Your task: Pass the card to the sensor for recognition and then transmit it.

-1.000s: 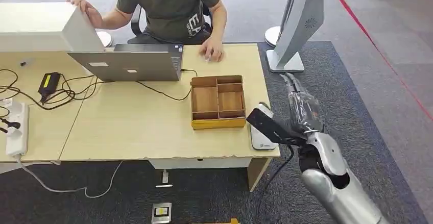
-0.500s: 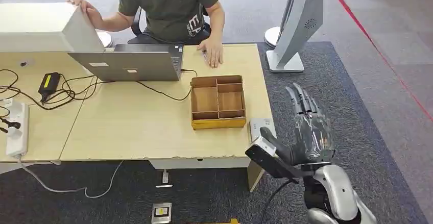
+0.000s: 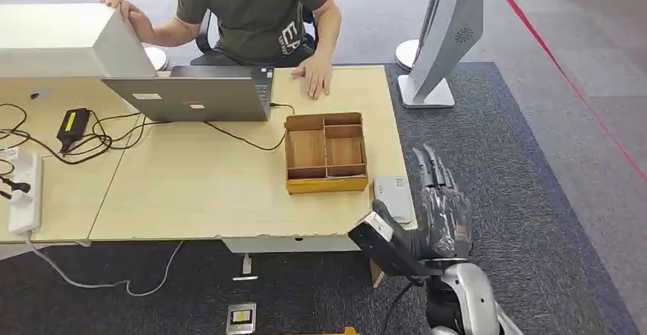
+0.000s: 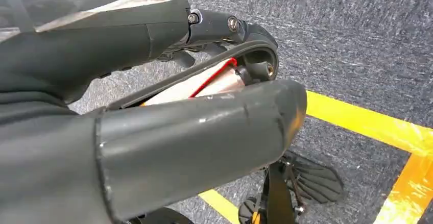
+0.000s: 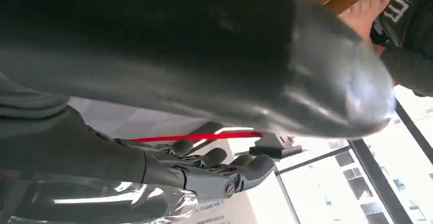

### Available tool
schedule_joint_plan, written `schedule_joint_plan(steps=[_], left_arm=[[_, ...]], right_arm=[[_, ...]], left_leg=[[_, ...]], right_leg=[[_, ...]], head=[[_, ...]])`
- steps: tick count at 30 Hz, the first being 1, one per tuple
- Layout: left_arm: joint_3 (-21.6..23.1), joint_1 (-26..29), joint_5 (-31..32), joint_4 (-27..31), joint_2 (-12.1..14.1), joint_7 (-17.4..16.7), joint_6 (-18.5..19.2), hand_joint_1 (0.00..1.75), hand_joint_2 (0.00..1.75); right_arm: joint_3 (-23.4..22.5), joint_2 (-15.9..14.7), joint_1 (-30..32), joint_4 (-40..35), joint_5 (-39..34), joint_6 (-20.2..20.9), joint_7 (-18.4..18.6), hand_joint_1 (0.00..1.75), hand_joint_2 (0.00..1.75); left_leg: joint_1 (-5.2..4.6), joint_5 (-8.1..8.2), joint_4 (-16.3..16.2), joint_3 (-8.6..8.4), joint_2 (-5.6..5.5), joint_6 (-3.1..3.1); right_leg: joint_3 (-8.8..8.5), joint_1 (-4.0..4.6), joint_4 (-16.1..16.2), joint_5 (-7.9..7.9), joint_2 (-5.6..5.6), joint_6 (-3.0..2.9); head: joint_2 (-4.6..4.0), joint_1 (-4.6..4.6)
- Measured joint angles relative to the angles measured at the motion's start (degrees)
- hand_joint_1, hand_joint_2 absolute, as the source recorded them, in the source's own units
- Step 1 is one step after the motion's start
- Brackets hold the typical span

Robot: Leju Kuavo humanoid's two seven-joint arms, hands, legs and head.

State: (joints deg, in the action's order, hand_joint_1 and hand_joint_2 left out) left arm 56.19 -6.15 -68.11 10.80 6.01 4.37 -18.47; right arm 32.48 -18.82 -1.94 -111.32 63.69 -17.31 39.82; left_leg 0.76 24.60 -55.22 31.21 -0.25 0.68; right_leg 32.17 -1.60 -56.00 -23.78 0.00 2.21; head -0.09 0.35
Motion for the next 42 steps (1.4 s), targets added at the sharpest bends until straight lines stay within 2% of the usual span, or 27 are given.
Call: schedule_joint_plan(steps=[2,3,8,11,17,23,26,29,37,42], left_arm=[[-0.1,0.0,0.0,0.0,0.0,0.0,0.0,0.0,0.0],[-0.2,0.0,0.0,0.0,0.0,0.0,0.0,0.0,0.0],[-0.3,0.0,0.0,0.0,0.0,-0.2,0.0,0.0,0.0],[-0.3,0.0,0.1,0.0,0.0,-0.3,0.1,0.0,0.0],[-0.3,0.0,0.1,0.0,-0.1,-0.3,-0.1,0.0,0.0],[-0.3,0.0,0.3,0.0,-0.1,-0.6,0.0,0.0,0.0],[-0.3,-0.1,0.7,0.0,-0.1,-0.8,0.5,0.0,0.0],[-0.3,-0.2,0.8,0.0,-0.2,-0.8,0.5,0.0,0.0],[-0.3,-0.1,1.0,0.0,-0.3,-1.3,0.5,0.0,0.0],[-0.3,-0.1,1.2,0.0,-0.3,-1.3,0.5,0.0,0.0]], right_arm=[[0.2,0.3,0.0,0.4,0.0,0.0,0.0,0.0,0.0],[0.3,0.4,0.0,0.6,0.0,0.0,0.0,0.0,1.75],[0.9,0.9,0.0,1.6,0.1,0.0,0.0,0.0,1.75],[1.1,1.8,-0.2,2.5,1.6,1.5,0.0,0.0,1.75],[0.5,5.9,-0.2,5.3,10.3,6.4,0.1,0.0,1.75],[-0.3,9.0,-1.3,8.5,10.3,6.8,0.0,0.0,1.75],[-0.1,10.7,-4.1,12.1,9.3,8.3,-2.2,0.0,1.75],[0.1,12.4,-7.0,16.1,9.3,8.2,-2.3,0.0,1.75],[0.3,14.8,-12.6,26.3,10.3,5.4,-2.4,0.0,1.75],[0.3,16.1,-15.4,31.1,12.4,6.1,-3.0,0.0,1.75]], left_leg=[[0.0,0.0,0.0,0.01,0.0,0.0],[0.0,0.0,0.0,0.0,0.0,0.0],[0.0,0.0,0.0,0.0,0.0,0.0],[0.01,0.0,0.0,0.0,0.0,0.0],[0.01,-0.02,0.0,0.0,0.0,0.02],[0.01,-0.02,0.0,0.03,0.0,0.02],[0.01,-0.03,0.0,0.01,0.01,0.02],[0.01,-0.07,0.0,0.0,-0.01,0.03],[0.01,-0.08,0.0,0.03,-0.01,0.04],[0.01,-0.08,0.0,0.04,0.0,0.04]], right_leg=[[0.0,0.0,0.0,0.0,0.0,0.0],[0.0,0.0,0.0,0.0,0.0,0.0],[0.0,0.0,0.0,0.0,0.0,0.0],[0.0,0.01,0.0,0.0,0.0,0.0],[0.0,0.01,0.0,0.0,0.0,0.0],[-0.01,0.01,0.0,0.0,0.0,0.0],[0.01,0.01,0.0,0.02,0.02,-0.02],[-0.01,0.01,0.0,0.02,0.01,-0.01],[0.0,0.01,-0.1,0.04,0.01,-0.01],[0.01,0.01,0.0,0.03,0.01,-0.01]], head=[[0.02,0.0],[0.0,0.0],[0.0,0.0],[0.0,0.0],[0.0,0.0],[0.0,0.0],[0.0,0.0],[0.0,0.0],[0.0,0.0],[0.0,0.02]])
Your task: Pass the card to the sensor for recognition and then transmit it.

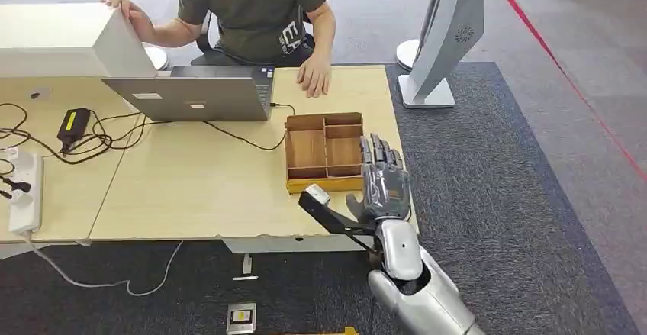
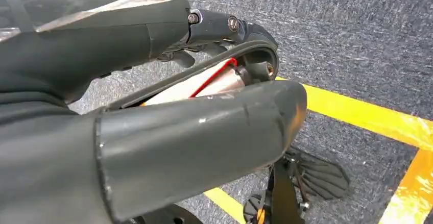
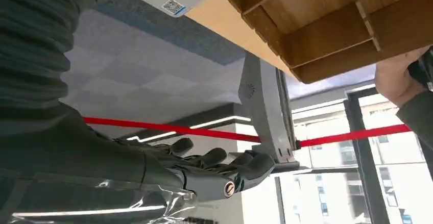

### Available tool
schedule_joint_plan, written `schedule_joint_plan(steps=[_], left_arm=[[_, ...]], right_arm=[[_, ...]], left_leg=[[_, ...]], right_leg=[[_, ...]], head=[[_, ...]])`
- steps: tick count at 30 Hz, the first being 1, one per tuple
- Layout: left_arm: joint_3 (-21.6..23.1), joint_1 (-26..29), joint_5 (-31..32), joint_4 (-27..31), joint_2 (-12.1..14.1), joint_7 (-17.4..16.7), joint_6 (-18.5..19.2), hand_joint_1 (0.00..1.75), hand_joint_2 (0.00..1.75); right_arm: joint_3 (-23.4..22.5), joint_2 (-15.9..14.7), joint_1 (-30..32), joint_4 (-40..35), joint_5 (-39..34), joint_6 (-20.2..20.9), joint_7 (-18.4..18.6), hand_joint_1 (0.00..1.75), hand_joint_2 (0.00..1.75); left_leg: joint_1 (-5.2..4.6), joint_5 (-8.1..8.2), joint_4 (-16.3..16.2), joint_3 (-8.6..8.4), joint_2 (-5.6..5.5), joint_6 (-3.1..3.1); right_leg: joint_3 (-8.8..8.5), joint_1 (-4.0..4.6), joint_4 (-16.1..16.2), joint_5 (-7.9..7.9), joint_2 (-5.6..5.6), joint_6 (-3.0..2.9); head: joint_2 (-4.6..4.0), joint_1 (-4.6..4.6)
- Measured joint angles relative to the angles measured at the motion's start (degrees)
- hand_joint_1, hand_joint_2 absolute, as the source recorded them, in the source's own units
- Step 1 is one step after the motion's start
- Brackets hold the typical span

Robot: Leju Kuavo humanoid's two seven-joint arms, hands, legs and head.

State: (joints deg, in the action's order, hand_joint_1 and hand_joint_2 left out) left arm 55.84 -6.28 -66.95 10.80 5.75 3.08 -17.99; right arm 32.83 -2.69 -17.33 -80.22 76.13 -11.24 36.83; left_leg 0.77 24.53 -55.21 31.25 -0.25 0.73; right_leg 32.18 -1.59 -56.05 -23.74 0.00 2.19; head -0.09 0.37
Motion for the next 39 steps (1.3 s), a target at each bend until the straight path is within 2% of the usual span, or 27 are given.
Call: schedule_joint_plan(steps=[5,16,39], left_arm=[[0.0,0.0,0.0,0.0,0.0,0.5,0.0,0.0,0.0],[0.0,0.0,-0.5,0.0,-0.1,0.0,0.0,0.0,0.0],[0.0,0.0,-1.1,0.0,-0.2,0.5,-0.5,0.0,0.0]], right_arm=[[0.8,1.5,-3.2,4.7,1.6,1.2,-0.8,0.0,1.75],[2.4,5.0,-8.6,16.7,1.1,-0.3,-2.4,0.0,1.75],[4.5,6.4,-10.9,24.3,1.9,0.0,-2.9,0.0,1.75]], left_leg=[[0.0,-0.01,0.0,-0.01,0.0,0.0],[0.0,-0.01,0.0,0.0,-0.02,0.0],[0.0,0.0,0.0,-0.02,0.0,0.0]], right_leg=[[0.0,0.0,0.0,0.0,0.0,0.0],[0.0,0.0,0.0,0.0,-0.01,0.0],[0.01,0.01,0.0,0.0,-0.01,0.0]], head=[[0.0,-0.02],[0.0,0.0],[0.0,-0.02]])
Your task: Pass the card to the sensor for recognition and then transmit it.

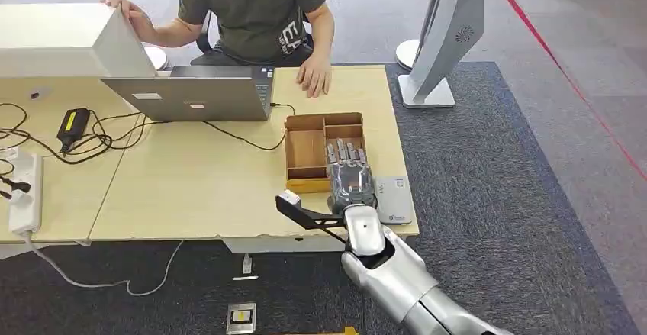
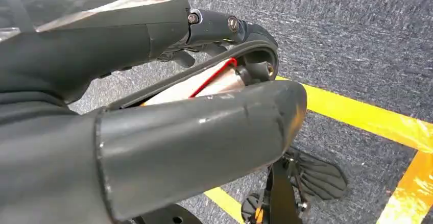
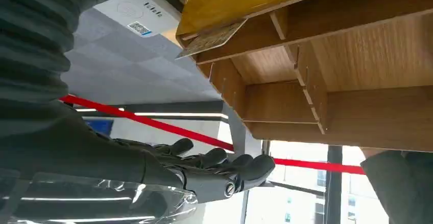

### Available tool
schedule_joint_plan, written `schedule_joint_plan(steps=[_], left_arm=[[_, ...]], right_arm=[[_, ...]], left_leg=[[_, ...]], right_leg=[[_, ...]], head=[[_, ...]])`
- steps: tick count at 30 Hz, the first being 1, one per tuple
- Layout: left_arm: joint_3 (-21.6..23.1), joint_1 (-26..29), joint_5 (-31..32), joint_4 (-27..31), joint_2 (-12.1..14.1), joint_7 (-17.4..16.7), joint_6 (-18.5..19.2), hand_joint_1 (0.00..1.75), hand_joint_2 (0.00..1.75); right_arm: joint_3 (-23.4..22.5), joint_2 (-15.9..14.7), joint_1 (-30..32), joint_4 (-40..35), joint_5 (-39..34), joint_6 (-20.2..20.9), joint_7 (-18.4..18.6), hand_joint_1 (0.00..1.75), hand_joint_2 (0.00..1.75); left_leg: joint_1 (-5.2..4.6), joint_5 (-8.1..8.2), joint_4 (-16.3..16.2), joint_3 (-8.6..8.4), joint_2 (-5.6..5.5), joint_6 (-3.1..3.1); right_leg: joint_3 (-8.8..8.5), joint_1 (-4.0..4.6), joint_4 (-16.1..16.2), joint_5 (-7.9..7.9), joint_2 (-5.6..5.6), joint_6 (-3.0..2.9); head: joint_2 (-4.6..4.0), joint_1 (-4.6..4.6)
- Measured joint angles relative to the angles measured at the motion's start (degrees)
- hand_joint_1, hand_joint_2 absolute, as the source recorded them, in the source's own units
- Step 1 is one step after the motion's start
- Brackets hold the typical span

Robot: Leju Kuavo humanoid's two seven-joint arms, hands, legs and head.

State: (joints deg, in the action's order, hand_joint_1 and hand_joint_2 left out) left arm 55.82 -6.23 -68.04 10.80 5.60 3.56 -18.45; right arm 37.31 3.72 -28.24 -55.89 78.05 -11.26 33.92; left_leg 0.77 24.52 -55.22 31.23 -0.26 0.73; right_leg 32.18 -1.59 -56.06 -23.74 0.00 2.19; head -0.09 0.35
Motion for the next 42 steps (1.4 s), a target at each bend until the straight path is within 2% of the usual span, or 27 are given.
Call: schedule_joint_plan(steps=[15,22,42], left_arm=[[0.0,0.1,0.2,0.0,0.0,-0.4,-0.8,0.0,0.0],[0.0,0.1,0.8,0.0,0.0,0.1,-0.5,0.0,0.0],[0.0,0.1,0.5,0.0,0.0,-0.5,-0.4,0.0,0.0]], right_arm=[[0.3,-0.9,-0.5,1.5,1.2,-1.4,1.3,0.0,1.75],[0.2,-1.7,-0.5,1.5,2.3,0.0,2.3,0.0,1.75],[0.2,-1.6,-0.5,1.5,3.0,4.0,0.7,0.0,1.75]], left_leg=[[0.0,0.0,0.0,-0.02,0.01,0.0],[0.0,0.0,0.0,-0.02,0.01,0.0],[0.0,0.0,0.0,-0.01,0.01,0.0]], right_leg=[[0.0,0.0,0.0,0.0,0.0,0.0],[0.0,0.0,0.0,0.0,0.0,0.0],[0.0,0.0,0.0,0.0,0.0,0.0]], head=[[0.0,0.0],[0.0,0.0],[0.02,0.0]])
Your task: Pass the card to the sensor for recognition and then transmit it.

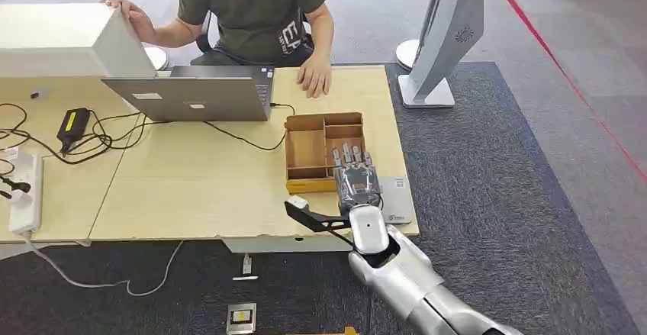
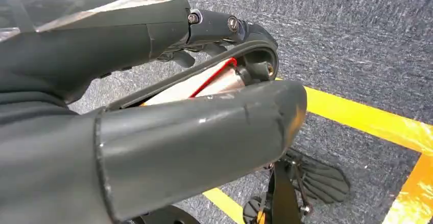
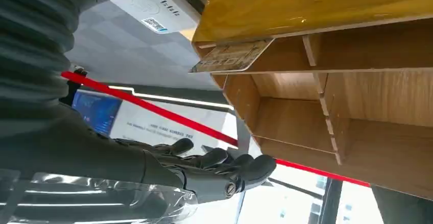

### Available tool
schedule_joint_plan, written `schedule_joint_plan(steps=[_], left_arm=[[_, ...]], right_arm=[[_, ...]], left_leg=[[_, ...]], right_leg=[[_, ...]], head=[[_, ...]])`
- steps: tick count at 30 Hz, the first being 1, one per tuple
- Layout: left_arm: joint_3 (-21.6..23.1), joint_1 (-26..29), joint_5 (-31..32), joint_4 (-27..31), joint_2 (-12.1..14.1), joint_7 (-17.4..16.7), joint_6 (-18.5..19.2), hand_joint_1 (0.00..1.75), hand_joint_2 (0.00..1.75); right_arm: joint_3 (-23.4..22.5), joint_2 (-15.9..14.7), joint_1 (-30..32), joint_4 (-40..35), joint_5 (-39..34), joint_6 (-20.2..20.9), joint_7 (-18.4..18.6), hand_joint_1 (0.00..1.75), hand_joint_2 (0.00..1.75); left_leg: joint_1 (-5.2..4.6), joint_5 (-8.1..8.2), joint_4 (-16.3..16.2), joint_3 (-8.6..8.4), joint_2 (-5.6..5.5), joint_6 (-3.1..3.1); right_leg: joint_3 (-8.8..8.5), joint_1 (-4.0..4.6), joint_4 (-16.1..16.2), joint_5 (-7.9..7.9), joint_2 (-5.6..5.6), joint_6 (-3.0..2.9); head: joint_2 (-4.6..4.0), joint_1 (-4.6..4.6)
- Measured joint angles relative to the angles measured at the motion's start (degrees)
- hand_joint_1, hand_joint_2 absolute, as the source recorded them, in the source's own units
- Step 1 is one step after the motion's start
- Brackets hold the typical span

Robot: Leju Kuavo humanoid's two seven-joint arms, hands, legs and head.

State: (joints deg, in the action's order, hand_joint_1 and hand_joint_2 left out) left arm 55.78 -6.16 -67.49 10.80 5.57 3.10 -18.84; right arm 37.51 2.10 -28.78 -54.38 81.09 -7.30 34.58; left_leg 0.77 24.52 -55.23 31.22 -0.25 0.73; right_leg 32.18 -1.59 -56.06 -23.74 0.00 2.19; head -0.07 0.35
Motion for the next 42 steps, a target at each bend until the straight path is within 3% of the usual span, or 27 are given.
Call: schedule_joint_plan(steps=[42], left_arm=[[0.0,0.0,0.3,0.0,0.0,-0.1,1.0,0.0,0.0]], right_arm=[[0.4,0.7,-1.6,1.4,-0.9,1.2,-0.6,0.0,1.75]], left_leg=[[0.0,0.0,0.0,0.0,0.0,0.0]], right_leg=[[0.0,0.0,0.0,0.0,0.0,0.0]], head=[[0.0,0.0]])
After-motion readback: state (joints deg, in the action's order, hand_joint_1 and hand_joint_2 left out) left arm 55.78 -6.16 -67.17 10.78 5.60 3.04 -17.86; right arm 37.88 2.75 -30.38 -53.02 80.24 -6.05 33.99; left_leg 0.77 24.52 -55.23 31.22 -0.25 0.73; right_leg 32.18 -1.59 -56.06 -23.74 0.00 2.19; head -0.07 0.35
